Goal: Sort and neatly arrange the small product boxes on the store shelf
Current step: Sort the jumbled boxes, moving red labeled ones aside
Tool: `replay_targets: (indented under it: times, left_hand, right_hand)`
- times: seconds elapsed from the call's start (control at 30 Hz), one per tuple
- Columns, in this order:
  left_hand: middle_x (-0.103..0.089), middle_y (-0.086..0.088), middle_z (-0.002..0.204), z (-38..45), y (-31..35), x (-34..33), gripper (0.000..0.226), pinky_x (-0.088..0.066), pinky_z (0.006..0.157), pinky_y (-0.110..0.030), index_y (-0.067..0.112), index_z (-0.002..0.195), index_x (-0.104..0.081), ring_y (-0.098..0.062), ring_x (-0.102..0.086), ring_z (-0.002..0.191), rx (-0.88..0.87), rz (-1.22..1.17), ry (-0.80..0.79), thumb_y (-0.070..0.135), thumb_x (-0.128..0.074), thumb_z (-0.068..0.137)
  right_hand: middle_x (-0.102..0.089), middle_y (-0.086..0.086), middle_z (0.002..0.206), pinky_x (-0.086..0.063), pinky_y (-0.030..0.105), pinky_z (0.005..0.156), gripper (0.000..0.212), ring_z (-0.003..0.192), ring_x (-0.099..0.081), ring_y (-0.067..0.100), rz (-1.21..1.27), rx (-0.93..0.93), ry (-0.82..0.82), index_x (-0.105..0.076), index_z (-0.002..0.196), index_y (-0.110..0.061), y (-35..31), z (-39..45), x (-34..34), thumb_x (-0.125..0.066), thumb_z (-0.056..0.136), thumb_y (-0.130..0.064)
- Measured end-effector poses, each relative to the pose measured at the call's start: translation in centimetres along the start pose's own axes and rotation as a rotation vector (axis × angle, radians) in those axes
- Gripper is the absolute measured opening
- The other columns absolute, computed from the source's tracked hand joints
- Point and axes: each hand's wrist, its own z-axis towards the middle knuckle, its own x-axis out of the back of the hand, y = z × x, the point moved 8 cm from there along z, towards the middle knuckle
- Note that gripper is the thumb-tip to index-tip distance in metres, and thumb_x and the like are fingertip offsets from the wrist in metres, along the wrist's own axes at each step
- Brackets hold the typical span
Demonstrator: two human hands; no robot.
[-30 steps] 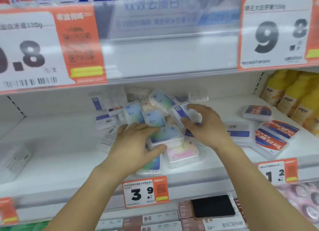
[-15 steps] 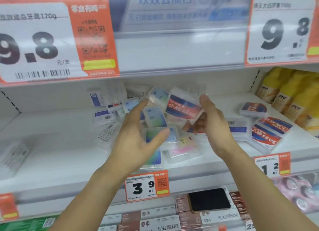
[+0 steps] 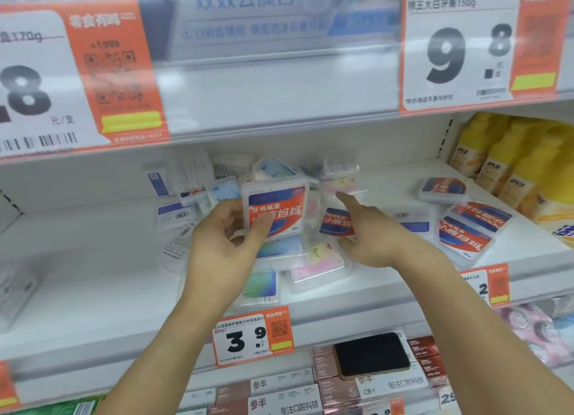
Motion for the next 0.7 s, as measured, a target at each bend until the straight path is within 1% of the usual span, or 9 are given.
replay_targets:
  times: [0.07,0.13,0.23,0.3,0.37,0.47,0.53,0.6,0.7]
  left_hand:
    - [-0.073,0.021,0.092,-0.1,0.0,0.0,0.016,-0.053,0.075,-0.015,0.035,0.096,-0.062,0.001,-0.069,0.089,0.001,0.011,0.020,0.028,-0.071,0.084]
    - [-0.074,0.012,0.099,-0.2,0.0,-0.3,0.022,-0.058,0.077,-0.027,0.035,0.101,-0.060,-0.005,-0.071,0.090,0.027,-0.009,0.045,0.026,-0.071,0.085]
    - [-0.074,0.001,0.100,-0.3,0.3,-1.3,0.030,-0.061,0.066,-0.044,0.021,0.115,-0.060,-0.014,-0.074,0.082,0.101,-0.081,0.077,0.023,-0.070,0.086]
    - [-0.074,0.005,0.093,-0.4,0.9,-2.4,0.033,-0.061,0.058,-0.045,0.022,0.120,-0.055,-0.014,-0.073,0.068,0.129,-0.093,0.085,0.021,-0.068,0.089]
    - [-0.073,0.010,0.080,-0.5,1.9,-3.7,0.038,-0.059,0.055,-0.043,0.030,0.122,-0.049,-0.017,-0.070,0.059,0.124,-0.077,0.083,0.021,-0.067,0.090]
    - [-0.071,0.008,0.075,-0.4,3.3,-6.6,0.035,-0.053,0.043,-0.028,0.028,0.121,-0.048,-0.015,-0.067,0.054,0.114,-0.077,0.030,0.021,-0.065,0.091]
    - [-0.073,0.001,0.085,0.3,3.0,-10.1,0.031,-0.049,0.044,-0.025,0.019,0.118,-0.054,-0.015,-0.065,0.052,0.186,-0.163,-0.048,0.019,-0.067,0.090]
    - [-0.074,-0.008,0.095,0.9,2.7,-14.5,0.033,-0.049,0.051,-0.026,0.007,0.117,-0.060,-0.016,-0.062,0.056,0.299,-0.274,-0.160,0.014,-0.071,0.086]
    - [-0.074,-0.015,0.097,1.1,3.0,-20.4,0.016,-0.050,0.064,-0.027,0.008,0.093,-0.068,-0.020,-0.064,0.069,0.350,-0.266,-0.348,0.015,-0.076,0.081]
  right_hand:
    - [-0.054,0.008,0.131,-0.045,0.036,0.092,0.097,0.120,-0.047,0.029,-0.033,-0.026,-0.015,-0.007,0.156,-0.030,0.6,0.2,0.2,-0.070,0.083,-0.040]
    - [-0.047,0.006,0.130,-0.043,0.036,0.095,0.108,0.124,-0.041,0.027,-0.042,-0.082,0.046,-0.020,0.153,-0.028,1.3,-0.2,1.4,-0.082,0.067,-0.052]
    - [-0.044,0.002,0.117,-0.046,0.032,0.085,0.090,0.113,-0.046,0.023,-0.019,-0.026,0.194,-0.045,0.137,-0.023,0.7,-1.3,3.1,-0.089,0.061,-0.043]
    - [-0.047,-0.001,0.106,-0.042,0.027,0.071,0.063,0.094,-0.054,0.019,0.062,0.075,0.335,-0.052,0.125,-0.021,0.2,-2.3,4.3,-0.084,0.072,-0.032]
    - [-0.052,-0.001,0.104,-0.044,0.028,0.068,0.049,0.081,-0.054,0.013,0.225,0.113,0.505,-0.052,0.119,-0.020,1.1,-4.0,6.2,-0.077,0.079,-0.031]
    - [-0.058,0.000,0.104,-0.048,0.029,0.072,0.055,0.085,-0.059,0.018,0.515,-0.039,0.912,-0.050,0.123,-0.014,6.4,-7.5,9.5,-0.073,0.080,-0.040]
    - [-0.058,0.009,0.115,-0.047,0.033,0.086,0.059,0.102,-0.058,0.028,0.607,-0.203,1.153,-0.047,0.125,-0.008,11.0,-9.4,10.5,-0.072,0.081,-0.039]
    - [-0.055,0.015,0.124,-0.046,0.042,0.099,0.067,0.114,-0.054,0.032,0.692,-0.338,1.187,-0.044,0.127,-0.006,14.6,-10.0,10.0,-0.069,0.080,-0.046]
    - [-0.056,0.006,0.126,-0.051,0.050,0.096,0.074,0.114,-0.060,0.027,0.832,-0.475,1.090,-0.045,0.128,-0.018,18.3,-9.7,8.0,-0.070,0.069,-0.055]
